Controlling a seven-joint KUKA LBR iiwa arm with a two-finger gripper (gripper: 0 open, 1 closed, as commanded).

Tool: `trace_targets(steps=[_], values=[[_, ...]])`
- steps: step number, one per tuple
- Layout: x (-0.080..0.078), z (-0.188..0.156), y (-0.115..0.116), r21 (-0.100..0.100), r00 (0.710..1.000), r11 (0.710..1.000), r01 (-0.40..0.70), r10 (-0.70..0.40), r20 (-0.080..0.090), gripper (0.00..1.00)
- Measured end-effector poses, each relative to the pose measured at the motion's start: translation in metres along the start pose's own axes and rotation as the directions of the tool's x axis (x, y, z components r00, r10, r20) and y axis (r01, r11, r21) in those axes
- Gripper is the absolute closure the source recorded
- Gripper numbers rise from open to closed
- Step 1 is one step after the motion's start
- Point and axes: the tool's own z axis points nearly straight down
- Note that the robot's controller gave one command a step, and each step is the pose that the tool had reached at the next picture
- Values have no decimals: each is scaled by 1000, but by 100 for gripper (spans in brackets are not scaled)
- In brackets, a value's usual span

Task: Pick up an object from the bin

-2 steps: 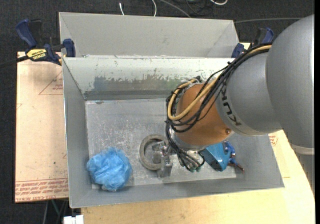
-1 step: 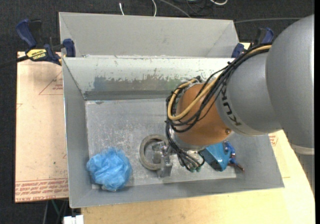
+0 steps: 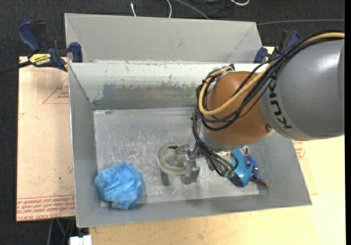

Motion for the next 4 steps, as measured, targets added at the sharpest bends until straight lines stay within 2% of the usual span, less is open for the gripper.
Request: trace_targets(steps=[1, 2, 3, 4], values=[[2, -13, -5, -2, 1000, 1000, -3, 3, -17, 100], [-49, 5, -8, -5, 993, 994, 113, -113, -14, 100], [-12, -35, -2, -1, 1000, 1000, 1, -1, -12, 100], [-35, 1, 2, -5, 995, 995, 95, -95, -15, 100]])
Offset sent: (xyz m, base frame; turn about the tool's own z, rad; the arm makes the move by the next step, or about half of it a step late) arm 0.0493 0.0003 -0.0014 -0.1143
